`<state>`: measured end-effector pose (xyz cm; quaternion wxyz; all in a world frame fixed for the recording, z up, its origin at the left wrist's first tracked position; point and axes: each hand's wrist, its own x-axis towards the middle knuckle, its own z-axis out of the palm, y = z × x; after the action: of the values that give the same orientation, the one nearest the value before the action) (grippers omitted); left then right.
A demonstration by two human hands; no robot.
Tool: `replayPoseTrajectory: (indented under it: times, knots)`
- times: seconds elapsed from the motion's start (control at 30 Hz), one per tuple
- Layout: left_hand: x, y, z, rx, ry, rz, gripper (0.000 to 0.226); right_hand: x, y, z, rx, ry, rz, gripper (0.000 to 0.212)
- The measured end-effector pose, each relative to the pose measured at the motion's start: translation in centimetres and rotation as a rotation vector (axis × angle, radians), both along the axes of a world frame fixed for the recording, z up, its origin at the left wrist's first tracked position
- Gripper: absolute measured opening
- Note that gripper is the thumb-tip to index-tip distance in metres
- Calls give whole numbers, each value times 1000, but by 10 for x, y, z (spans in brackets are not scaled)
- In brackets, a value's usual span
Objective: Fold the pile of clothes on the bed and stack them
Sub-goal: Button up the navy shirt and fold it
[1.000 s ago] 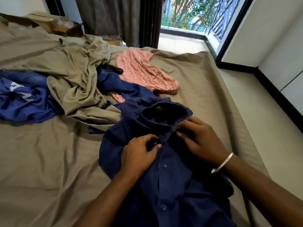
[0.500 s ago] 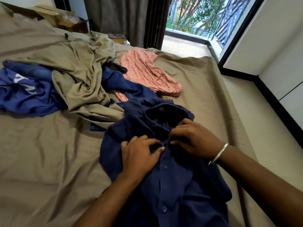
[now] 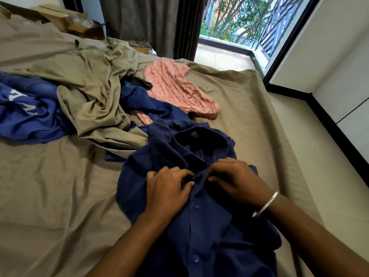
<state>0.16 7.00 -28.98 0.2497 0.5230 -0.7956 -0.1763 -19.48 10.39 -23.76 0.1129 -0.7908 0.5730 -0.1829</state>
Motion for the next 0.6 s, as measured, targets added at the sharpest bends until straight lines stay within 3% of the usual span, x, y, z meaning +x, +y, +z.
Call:
replayPoseTrajectory:
  times: [0.13, 0.3, 0.47, 0.6]
  knots:
    - [-1, -1, -4, -31, 84, 19, 18, 4, 2, -1, 11, 3, -44, 11]
    - [-1, -1, -6, -79, 180, -7, 23, -1, 0, 7, 38, -139, -17, 23]
    - [-3, -3, -7, -50, 373, -91, 28, -8, -4, 8, -83, 14, 2, 11]
    - [-2, -3, -7, -28, 432, -75, 25, -6, -7, 9, -80, -23, 36, 12]
